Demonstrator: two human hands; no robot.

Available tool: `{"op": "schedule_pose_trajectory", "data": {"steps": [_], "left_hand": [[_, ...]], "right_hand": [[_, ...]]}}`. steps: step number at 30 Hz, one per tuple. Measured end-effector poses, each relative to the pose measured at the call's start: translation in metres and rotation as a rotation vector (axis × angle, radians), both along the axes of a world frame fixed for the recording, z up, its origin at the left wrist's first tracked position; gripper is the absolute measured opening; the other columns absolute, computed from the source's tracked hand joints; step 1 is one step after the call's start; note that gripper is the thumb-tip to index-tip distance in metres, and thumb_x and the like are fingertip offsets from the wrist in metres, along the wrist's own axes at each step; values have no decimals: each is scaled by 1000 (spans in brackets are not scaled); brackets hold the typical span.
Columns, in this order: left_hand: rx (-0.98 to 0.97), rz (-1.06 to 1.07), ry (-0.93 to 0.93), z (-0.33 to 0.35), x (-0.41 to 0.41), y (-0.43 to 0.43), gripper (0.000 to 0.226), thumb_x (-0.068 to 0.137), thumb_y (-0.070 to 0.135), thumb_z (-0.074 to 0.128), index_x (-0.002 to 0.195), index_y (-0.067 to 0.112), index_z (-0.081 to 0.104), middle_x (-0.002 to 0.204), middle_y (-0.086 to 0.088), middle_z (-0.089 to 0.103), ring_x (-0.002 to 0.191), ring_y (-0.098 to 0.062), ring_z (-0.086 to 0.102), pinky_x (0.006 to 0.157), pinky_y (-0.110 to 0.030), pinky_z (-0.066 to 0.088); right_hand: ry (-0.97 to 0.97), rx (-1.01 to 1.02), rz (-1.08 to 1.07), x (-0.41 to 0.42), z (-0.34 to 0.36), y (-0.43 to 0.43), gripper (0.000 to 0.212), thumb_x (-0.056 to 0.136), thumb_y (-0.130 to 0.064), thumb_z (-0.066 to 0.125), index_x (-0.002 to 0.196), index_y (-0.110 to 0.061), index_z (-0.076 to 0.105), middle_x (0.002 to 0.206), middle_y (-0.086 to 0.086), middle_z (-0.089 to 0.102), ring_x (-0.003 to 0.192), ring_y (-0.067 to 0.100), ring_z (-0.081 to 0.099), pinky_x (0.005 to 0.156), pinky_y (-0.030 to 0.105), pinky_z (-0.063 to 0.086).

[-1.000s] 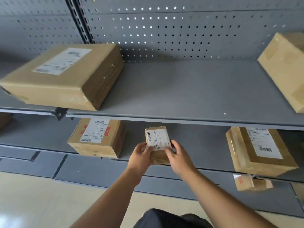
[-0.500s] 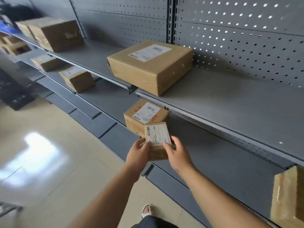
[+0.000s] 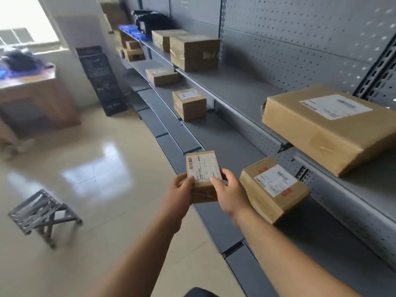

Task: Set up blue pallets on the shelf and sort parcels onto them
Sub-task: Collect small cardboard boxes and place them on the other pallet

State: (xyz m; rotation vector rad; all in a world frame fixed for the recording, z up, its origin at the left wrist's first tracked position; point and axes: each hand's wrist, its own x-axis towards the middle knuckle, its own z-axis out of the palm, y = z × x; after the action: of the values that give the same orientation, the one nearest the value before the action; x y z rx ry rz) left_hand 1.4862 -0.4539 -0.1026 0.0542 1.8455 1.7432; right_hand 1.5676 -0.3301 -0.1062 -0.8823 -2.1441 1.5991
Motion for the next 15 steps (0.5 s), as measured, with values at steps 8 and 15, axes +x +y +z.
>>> {"op": "schedule_pose_trajectory", "data": {"steps": [8, 15], "left_hand": [[-18, 169, 59, 15, -133, -65, 22, 103, 34, 56, 124, 30, 62, 116, -1, 72, 106, -21, 70, 90, -38, 58], [-6, 283, 30, 11, -223, -89, 25, 101, 33, 59, 125, 28, 63, 113, 3, 75, 105, -20, 73, 100, -45, 56]], "right_hand": [[14, -49, 120, -149, 16, -55, 34, 102, -38, 54, 135, -29, 57, 123, -7, 65, 105, 5, 63, 78, 18, 52], [-1, -140, 239, -251, 11, -68, 29, 101, -37, 56, 131, -38, 56, 121, -11, 68, 106, 6, 67, 90, 29, 57]]}}
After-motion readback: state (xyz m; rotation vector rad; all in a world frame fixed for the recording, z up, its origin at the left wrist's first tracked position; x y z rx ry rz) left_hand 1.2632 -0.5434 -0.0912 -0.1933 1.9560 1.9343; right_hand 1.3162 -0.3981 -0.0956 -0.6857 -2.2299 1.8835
